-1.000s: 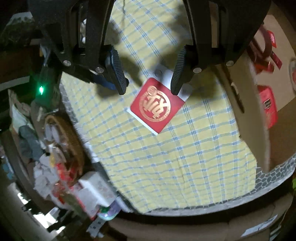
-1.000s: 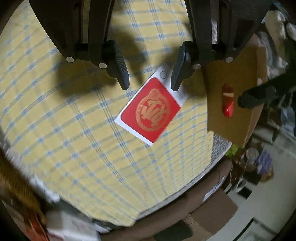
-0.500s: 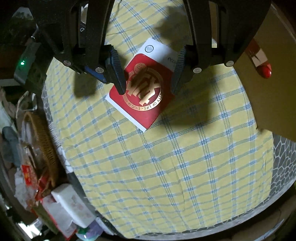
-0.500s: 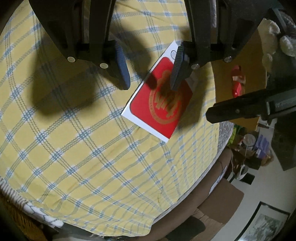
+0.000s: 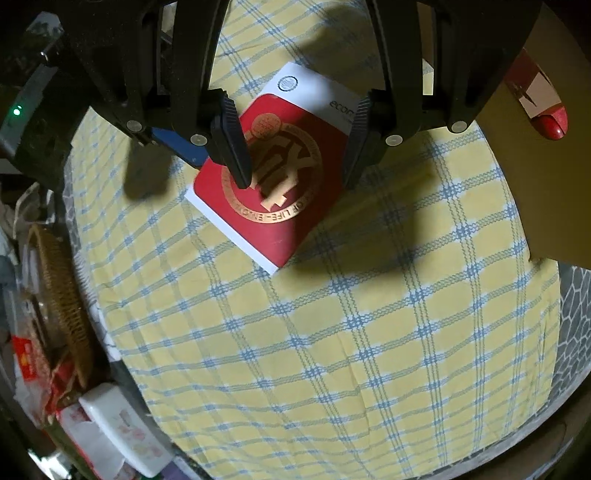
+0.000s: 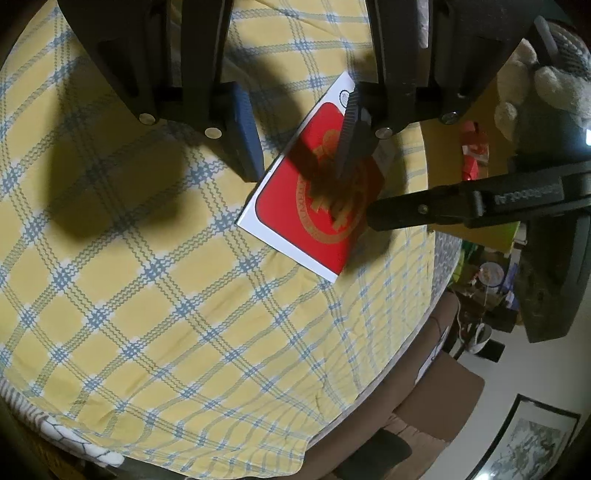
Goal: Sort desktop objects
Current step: 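Grasp the edge of the red card with the left tool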
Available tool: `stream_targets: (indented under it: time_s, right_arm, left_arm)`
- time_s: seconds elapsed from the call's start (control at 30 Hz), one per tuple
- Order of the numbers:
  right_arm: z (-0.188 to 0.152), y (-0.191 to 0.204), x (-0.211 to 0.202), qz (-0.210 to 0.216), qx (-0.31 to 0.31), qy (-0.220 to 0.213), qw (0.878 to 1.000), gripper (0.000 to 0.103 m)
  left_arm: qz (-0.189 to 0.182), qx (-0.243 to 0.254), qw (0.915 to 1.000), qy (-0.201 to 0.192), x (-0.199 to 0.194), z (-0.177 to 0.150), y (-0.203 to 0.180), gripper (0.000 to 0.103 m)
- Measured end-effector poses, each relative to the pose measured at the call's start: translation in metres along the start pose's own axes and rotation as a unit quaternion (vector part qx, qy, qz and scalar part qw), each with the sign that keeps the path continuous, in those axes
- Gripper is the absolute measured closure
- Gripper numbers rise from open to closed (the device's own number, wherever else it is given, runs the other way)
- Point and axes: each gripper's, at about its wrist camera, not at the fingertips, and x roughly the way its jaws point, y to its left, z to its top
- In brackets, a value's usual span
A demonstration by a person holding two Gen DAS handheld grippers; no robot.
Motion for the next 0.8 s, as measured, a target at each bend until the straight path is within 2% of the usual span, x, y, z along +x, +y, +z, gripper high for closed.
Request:
stream_targets:
  time_s: [0.27,0.37,0.47,0.5,0.57,0.6,0.7,0.73,0.8]
  right_arm:
    - [0.001,0.000,0.000,0.000,-0.003,0.003,1.000,0.062]
    - [0.000,0.000,0.001,0.004,-0.003,0.004,1.000,0.062]
    - [0.000,0.001,0.002,0.010,-0.003,0.008,1.000,0.062]
    - [0.000,0.001,0.002,0.012,-0.002,0.009,1.000,0.063]
    - [0.000,0.002,0.003,0.012,-0.003,0.011,1.000,0.065]
    - [0.000,0.001,0.003,0.012,-0.003,0.012,1.000,0.066]
    - [-0.001,-0.002,0.002,0.020,0.002,0.014,1.000,0.070]
    - [-0.002,-0.003,0.003,0.023,0.005,0.014,1.000,0.072]
    - [-0.002,-0.006,0.002,0.026,0.010,0.015,1.000,0.074]
  left_arm:
    - [0.018,0.012,0.9997,0.013,0.019,-0.002,-0.003,0.055]
    - [0.015,0.012,0.9998,0.009,0.018,-0.003,-0.005,0.052]
    - [0.004,0.026,0.9995,0.015,0.018,-0.007,-0.009,0.054]
    - [-0.002,0.030,0.9994,0.017,0.017,-0.009,-0.011,0.058]
    - [-0.021,0.026,0.9992,0.022,0.016,-0.012,-0.012,0.079]
    - [-0.032,0.021,0.9989,0.027,0.016,-0.013,-0.012,0.082]
    - [-0.030,0.007,0.9992,0.024,0.013,-0.013,-0.008,0.082]
    - [-0.007,-0.002,1.0000,0.006,0.006,-0.009,-0.004,0.080]
    - [0.013,-0.009,0.9996,-0.024,-0.006,-0.001,0.003,0.067]
